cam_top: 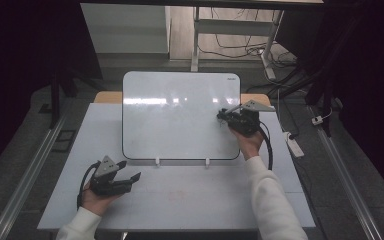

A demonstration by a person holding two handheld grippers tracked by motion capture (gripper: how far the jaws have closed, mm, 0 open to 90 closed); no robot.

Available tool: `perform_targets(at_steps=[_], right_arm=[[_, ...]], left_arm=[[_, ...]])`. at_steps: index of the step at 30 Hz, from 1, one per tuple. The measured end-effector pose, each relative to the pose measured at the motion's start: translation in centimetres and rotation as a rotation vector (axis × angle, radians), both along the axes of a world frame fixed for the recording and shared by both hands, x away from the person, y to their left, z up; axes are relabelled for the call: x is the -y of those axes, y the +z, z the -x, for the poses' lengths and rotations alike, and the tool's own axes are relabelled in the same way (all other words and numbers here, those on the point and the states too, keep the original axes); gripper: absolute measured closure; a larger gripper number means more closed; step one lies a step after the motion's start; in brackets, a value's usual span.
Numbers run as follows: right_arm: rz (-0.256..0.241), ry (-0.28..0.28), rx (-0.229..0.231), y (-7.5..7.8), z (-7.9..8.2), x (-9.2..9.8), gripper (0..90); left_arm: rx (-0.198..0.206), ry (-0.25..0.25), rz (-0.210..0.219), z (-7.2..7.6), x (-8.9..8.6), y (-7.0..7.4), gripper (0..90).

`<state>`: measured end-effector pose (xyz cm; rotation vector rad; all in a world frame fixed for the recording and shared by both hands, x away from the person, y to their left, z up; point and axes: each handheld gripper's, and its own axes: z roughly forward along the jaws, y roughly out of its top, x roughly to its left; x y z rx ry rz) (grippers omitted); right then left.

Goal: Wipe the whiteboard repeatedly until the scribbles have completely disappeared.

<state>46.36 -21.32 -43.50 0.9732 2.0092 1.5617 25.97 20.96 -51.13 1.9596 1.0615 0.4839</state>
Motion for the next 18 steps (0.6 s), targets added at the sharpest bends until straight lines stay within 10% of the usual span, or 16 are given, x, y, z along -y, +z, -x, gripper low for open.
perform_targets(at_steps=[3, 9, 13, 18], right_arm=[[-0.057, -0.039, -0.008, 0.5, -0.9, 0.6, 77.8], [0.05, 0.053, -0.012, 0.2, -0.1, -0.8, 77.8], [-0.034, -0.021, -0.012, 0.3, -0.6, 0.2, 77.8], [0.067, 0.084, -0.012, -1.1, 1.3, -1.7, 77.8]], left_arm=[[0.004, 0.002, 0.004, 0.1, 0.0, 0.0, 30.5], [-0.005, 0.0, 0.012, -0.2, -0.2, 0.0, 30.5], [0.002, -0.001, 0.013, 0.0, -0.1, 0.1, 30.5], [-0.006, 0.004, 0.016, -0.2, -0.2, -0.1, 30.5]])
